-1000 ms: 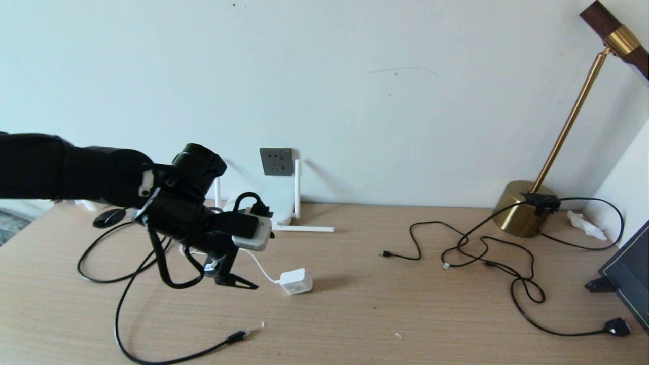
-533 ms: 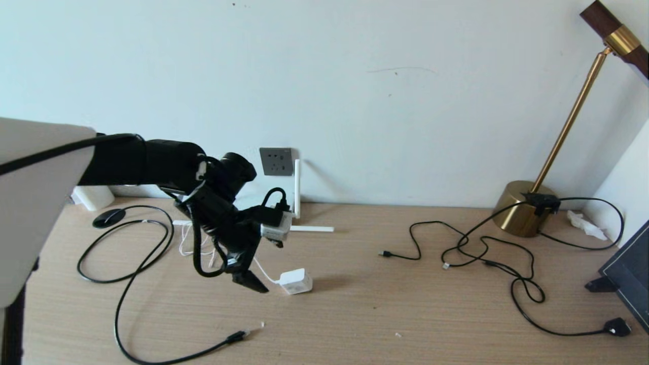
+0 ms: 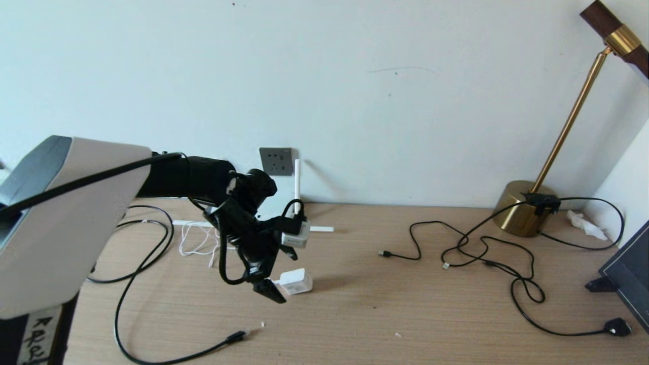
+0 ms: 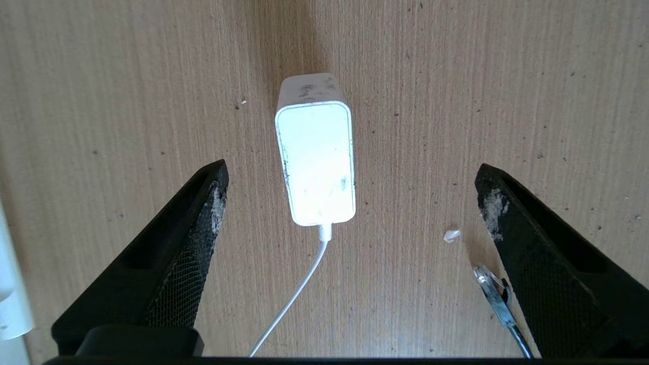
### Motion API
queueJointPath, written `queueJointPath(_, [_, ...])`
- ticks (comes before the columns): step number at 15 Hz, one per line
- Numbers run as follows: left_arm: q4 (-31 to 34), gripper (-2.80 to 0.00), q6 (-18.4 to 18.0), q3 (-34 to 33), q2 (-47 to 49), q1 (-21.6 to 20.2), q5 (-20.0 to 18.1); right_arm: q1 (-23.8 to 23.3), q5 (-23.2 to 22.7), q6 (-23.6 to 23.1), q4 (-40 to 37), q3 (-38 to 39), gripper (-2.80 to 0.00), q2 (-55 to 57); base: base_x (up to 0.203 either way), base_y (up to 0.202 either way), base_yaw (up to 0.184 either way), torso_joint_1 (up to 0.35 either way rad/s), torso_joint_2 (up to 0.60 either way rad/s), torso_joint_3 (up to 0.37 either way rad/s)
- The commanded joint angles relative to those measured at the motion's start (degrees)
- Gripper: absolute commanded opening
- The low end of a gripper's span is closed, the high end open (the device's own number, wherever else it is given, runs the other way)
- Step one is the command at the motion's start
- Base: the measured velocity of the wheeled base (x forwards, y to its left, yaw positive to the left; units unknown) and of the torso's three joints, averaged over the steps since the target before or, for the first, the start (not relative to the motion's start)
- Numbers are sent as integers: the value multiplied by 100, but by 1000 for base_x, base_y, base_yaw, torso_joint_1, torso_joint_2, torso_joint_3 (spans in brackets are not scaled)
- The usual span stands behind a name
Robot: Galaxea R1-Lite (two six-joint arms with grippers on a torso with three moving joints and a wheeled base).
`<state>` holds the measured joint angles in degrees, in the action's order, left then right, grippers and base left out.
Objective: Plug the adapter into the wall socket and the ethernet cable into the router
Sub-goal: Pick up plug
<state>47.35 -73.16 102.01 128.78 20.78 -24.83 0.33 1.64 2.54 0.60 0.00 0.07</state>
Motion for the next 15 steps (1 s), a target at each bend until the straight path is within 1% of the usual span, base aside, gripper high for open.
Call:
queueJointPath(1, [11,0,-41,-6,147,20,-13,2,3,1,2,0,-280,-3,0,0,0,0,0,0])
queueJointPath(2, [11,0,-27,18,216,46,-13,2,3,1,2,0,-280,-6,0,0,0,0,0,0])
queueJointPath(4, [11,0,114,21,262,91,-13,2,3,1,2,0,-280,1,0,0,0,0,0,0])
queueJointPath(6, [11,0,139,49,353,139,-13,2,3,1,2,0,-280,1,0,0,0,0,0,0])
queueJointPath(8, [-72,0,377,40,392,196,-13,2,3,1,2,0,-280,-4,0,0,0,0,0,0])
queueJointPath(9, [-99,0,430,38,418,204,-5,2,3,1,2,0,-280,1,0,0,0,0,0,0])
queueJointPath(12, [-332,0,495,47,566,237,22,2,3,1,2,0,-280,1,0,0,0,0,0,0])
queueJointPath(15, [-349,0,574,47,605,268,49,2,-5,1,2,0,-280,1,0,0,0,0,0,0])
